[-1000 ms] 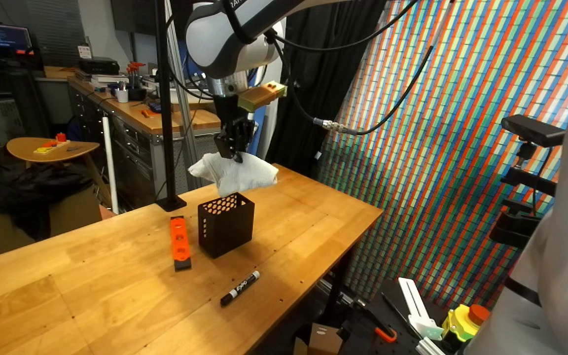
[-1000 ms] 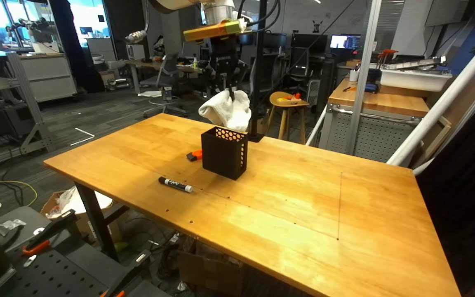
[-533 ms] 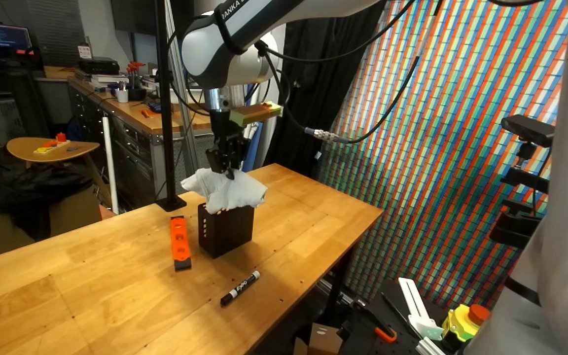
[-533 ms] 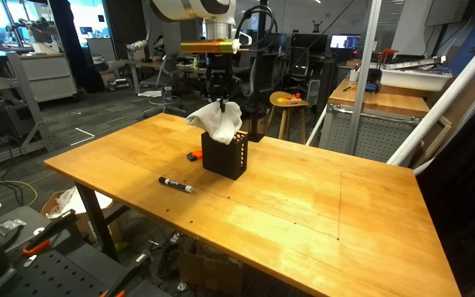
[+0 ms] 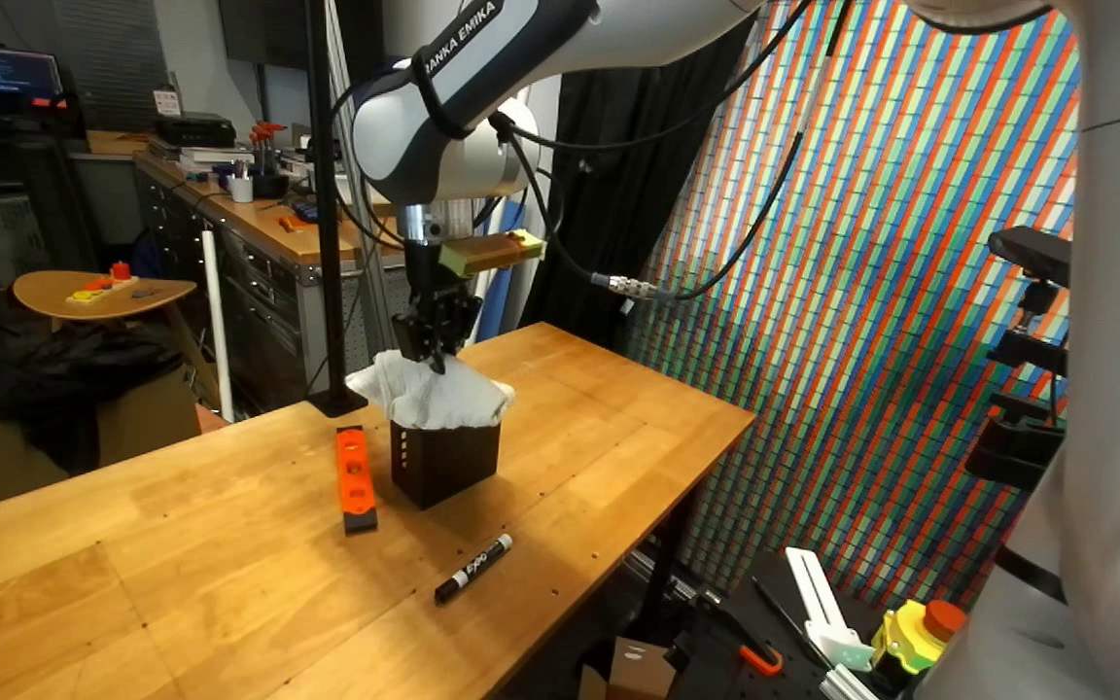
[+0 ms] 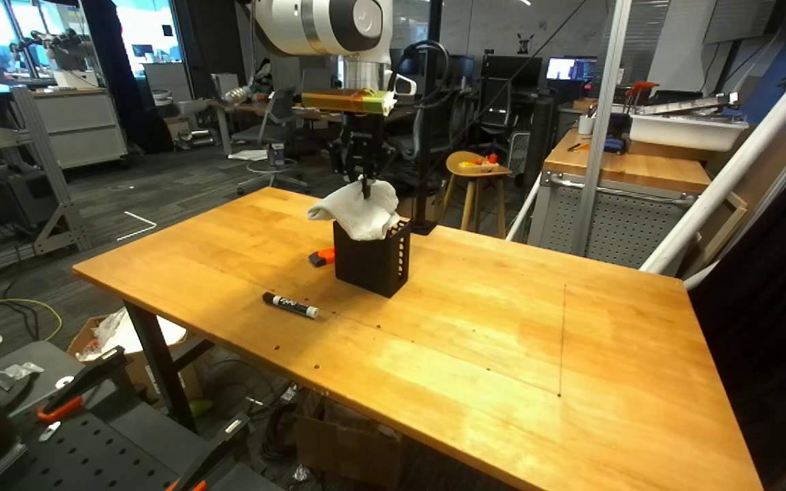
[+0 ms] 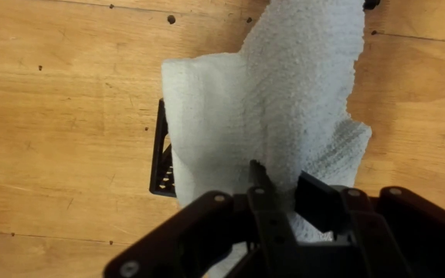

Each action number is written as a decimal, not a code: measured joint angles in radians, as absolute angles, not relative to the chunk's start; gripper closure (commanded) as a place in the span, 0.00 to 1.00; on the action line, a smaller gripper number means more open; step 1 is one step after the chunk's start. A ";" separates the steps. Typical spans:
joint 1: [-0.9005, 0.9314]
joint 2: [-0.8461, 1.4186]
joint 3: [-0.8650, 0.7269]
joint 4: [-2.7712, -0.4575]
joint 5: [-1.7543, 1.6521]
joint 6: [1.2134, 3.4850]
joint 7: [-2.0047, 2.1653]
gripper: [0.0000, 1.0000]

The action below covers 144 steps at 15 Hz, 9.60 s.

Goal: Put the white towel inside the black holder

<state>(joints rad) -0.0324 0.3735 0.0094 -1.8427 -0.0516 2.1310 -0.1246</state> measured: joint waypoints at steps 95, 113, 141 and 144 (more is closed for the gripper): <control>-0.001 0.554 -0.008 -1.750 -0.135 2.163 -0.084 1.00; -0.024 0.627 0.030 -1.784 -0.033 2.231 -0.156 1.00; -0.092 0.224 0.022 -1.966 -0.077 2.226 -0.460 1.00; -0.096 0.199 0.004 -2.031 -0.077 2.230 -0.479 1.00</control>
<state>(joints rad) -0.0959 0.1988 0.0044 -2.0310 -0.0769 2.2300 -0.4785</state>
